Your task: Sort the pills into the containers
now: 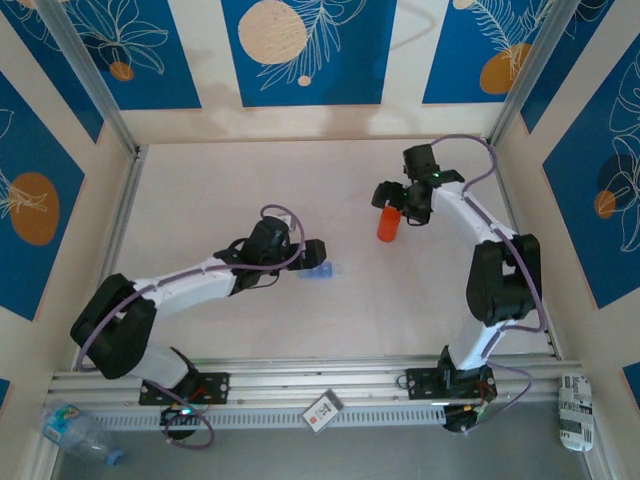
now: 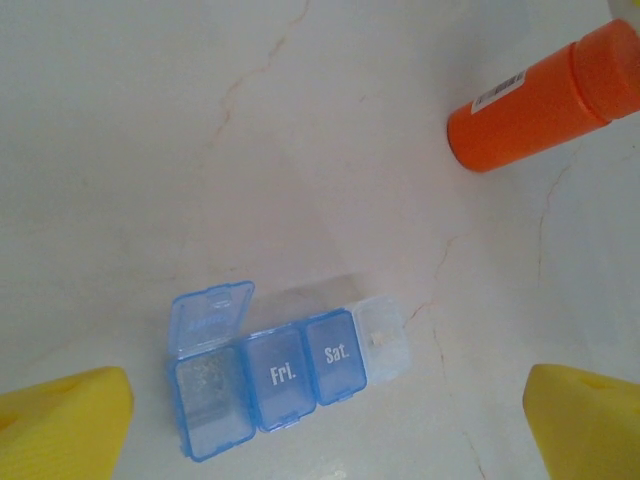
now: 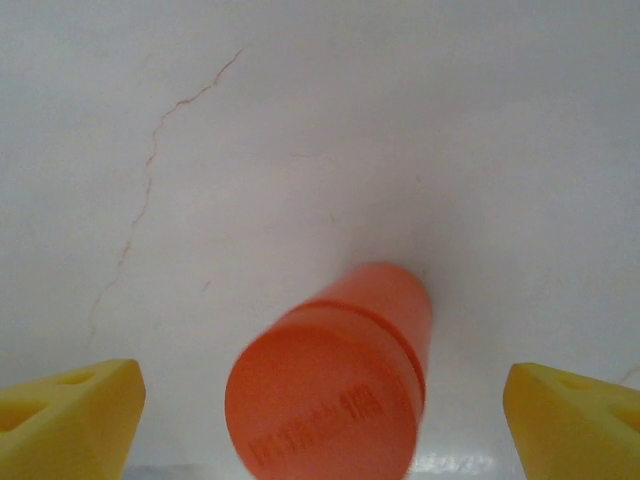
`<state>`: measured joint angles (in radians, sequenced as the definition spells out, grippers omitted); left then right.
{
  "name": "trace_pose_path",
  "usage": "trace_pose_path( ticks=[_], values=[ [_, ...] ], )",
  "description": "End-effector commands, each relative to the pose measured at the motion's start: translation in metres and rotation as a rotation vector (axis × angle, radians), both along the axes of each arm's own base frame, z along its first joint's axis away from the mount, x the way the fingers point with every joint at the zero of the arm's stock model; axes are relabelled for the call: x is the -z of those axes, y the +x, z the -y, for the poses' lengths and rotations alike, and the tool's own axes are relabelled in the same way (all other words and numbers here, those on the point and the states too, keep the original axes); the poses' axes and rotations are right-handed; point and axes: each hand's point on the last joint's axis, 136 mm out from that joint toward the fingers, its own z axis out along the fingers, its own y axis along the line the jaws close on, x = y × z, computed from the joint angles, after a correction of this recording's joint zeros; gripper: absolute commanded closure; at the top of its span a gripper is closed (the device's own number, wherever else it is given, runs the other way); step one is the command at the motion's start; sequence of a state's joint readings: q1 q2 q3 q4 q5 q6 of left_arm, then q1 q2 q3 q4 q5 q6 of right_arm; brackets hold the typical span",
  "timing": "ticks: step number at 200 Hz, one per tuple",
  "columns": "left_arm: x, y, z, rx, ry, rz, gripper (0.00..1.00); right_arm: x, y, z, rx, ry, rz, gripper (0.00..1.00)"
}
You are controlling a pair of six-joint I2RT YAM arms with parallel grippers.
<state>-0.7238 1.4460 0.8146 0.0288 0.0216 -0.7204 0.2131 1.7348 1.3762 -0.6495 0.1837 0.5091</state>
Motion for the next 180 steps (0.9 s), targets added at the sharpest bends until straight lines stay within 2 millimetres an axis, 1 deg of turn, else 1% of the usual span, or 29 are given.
trace_pose_path(
  ticks=[1, 42, 62, 86, 101, 108, 120, 129, 143, 159, 180],
  values=[
    [-0.022, 0.007, -0.016, -0.011, 0.071, 0.075, 0.0, 0.009, -0.004, -0.002, -0.049, -0.085, -0.046, 0.08],
    [-0.043, 0.02, -0.05, -0.077, 0.122, 0.134, 0.0, 0.027, -0.007, -0.004, -0.06, -0.124, -0.097, 0.12],
    [-0.051, 0.027, -0.065, -0.115, 0.142, 0.153, 0.0, 0.035, -0.009, -0.003, -0.06, -0.133, -0.115, 0.18],
    [-0.059, 0.032, -0.08, -0.161, 0.159, 0.18, 0.0, 0.041, -0.011, -0.002, -0.063, -0.144, -0.126, 0.32],
    [-0.062, 0.035, -0.092, -0.216, 0.184, 0.191, 0.0, 0.041, -0.011, -0.002, -0.068, -0.149, -0.126, 0.46],
    [-0.061, 0.036, -0.097, -0.234, 0.196, 0.19, 0.0, 0.041, -0.011, -0.001, -0.069, -0.151, -0.126, 0.51],
    [-0.061, 0.038, -0.107, -0.282, 0.221, 0.177, 0.0, 0.037, -0.011, -0.002, -0.076, -0.149, -0.117, 0.6],
    [-0.061, 0.039, -0.111, -0.289, 0.238, 0.172, 0.0, 0.033, -0.01, -0.003, -0.08, -0.145, -0.11, 0.64],
    [-0.06, 0.041, -0.115, -0.278, 0.288, 0.164, 0.0, 0.024, -0.009, -0.004, -0.084, -0.139, -0.093, 0.65],
    [-0.061, 0.044, -0.107, -0.184, 0.334, 0.16, 0.0, 0.011, -0.01, -0.009, -0.095, -0.123, -0.068, 0.66],
    [-0.068, 0.051, -0.093, -0.065, 0.373, 0.211, 0.0, -0.009, -0.011, -0.018, -0.117, -0.096, -0.036, 0.66]
  ],
)
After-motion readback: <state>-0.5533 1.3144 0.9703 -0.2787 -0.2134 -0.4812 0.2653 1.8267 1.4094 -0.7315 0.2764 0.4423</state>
